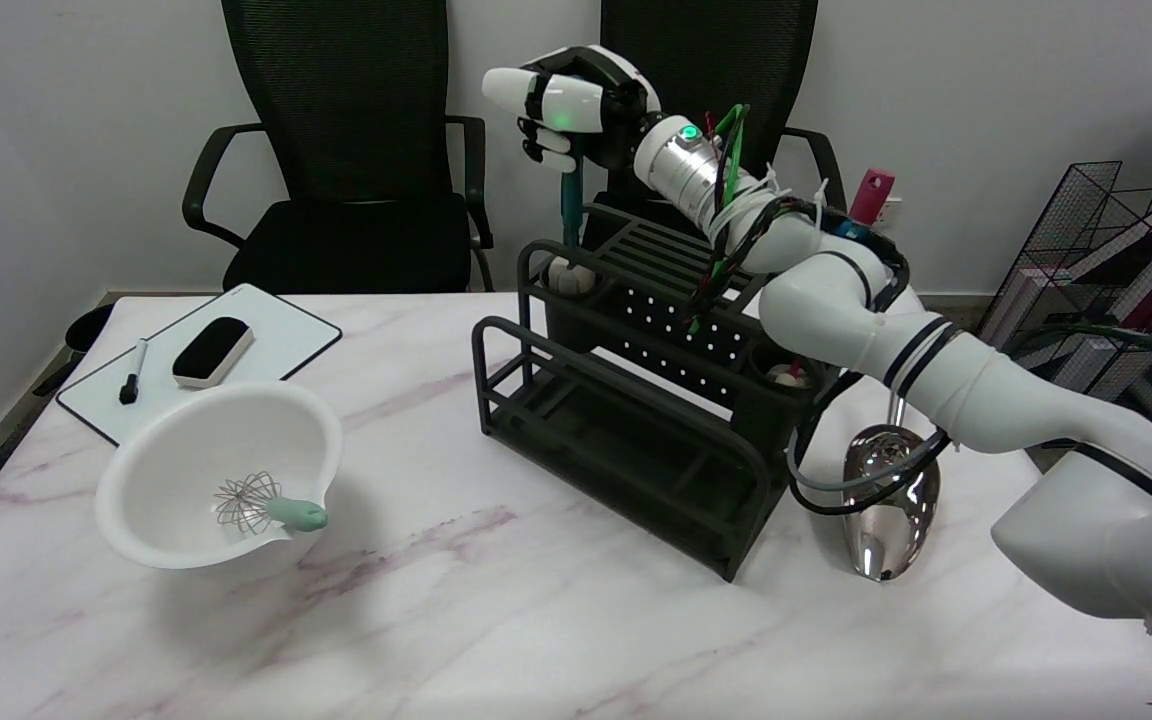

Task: Place the blue sponge bottle brush into the kitchen storage rack.

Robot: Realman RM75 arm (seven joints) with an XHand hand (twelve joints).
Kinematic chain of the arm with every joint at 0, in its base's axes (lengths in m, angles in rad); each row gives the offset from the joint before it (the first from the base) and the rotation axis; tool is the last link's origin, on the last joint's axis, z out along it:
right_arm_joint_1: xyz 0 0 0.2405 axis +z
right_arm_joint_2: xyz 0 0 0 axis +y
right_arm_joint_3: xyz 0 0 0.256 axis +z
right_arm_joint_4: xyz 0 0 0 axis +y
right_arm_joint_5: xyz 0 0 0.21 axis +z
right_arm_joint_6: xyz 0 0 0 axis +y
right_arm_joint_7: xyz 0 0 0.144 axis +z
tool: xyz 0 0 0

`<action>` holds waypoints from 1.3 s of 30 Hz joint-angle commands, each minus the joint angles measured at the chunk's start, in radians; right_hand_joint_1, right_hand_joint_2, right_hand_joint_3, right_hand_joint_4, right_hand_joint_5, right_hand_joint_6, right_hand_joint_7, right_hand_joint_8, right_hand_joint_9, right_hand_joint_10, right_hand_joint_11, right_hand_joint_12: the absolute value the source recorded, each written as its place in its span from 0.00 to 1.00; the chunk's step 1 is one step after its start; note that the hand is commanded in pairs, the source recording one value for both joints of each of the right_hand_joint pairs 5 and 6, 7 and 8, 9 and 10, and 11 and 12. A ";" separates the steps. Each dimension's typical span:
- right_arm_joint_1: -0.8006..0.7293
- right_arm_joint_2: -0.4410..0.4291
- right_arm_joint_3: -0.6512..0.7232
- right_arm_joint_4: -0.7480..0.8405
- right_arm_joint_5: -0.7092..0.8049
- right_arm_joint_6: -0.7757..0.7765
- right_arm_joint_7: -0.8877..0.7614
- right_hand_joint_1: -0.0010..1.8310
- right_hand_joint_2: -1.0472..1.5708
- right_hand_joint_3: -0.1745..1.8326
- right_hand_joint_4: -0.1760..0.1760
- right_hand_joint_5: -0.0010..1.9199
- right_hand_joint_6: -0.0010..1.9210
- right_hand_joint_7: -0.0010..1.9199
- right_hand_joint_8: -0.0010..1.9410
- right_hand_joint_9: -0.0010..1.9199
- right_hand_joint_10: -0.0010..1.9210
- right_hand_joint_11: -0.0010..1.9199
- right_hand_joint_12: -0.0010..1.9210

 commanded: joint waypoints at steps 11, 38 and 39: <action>-0.009 -0.049 -0.008 -0.069 -0.024 0.044 0.005 0.67 0.87 0.53 0.50 0.96 0.96 0.89 0.88 0.86 0.86 0.80 0.79; -0.319 0.050 0.282 0.264 -0.165 0.270 -0.004 0.74 0.41 0.77 0.50 0.27 0.27 0.45 0.44 0.36 0.36 0.44 0.44; -0.368 0.055 0.326 0.317 -0.172 0.270 -0.005 0.73 0.43 0.73 0.50 0.30 0.30 0.49 0.48 0.39 0.39 0.45 0.45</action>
